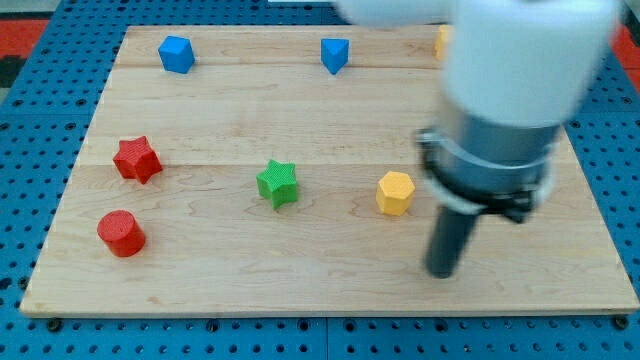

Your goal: Point at yellow hexagon

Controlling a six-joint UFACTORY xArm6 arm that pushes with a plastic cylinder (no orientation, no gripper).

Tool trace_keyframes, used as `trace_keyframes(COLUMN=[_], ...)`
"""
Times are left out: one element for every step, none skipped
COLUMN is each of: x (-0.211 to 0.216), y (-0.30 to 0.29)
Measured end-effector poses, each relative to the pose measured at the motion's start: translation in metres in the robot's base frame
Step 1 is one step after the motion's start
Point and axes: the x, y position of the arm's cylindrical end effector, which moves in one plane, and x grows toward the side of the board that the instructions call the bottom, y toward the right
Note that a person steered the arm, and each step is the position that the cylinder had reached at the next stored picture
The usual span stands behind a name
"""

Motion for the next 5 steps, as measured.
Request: trace_keyframes(x=[-0.068, -0.105, -0.089, -0.061, -0.059], y=[0.015, -0.013, -0.040, -0.081, -0.096])
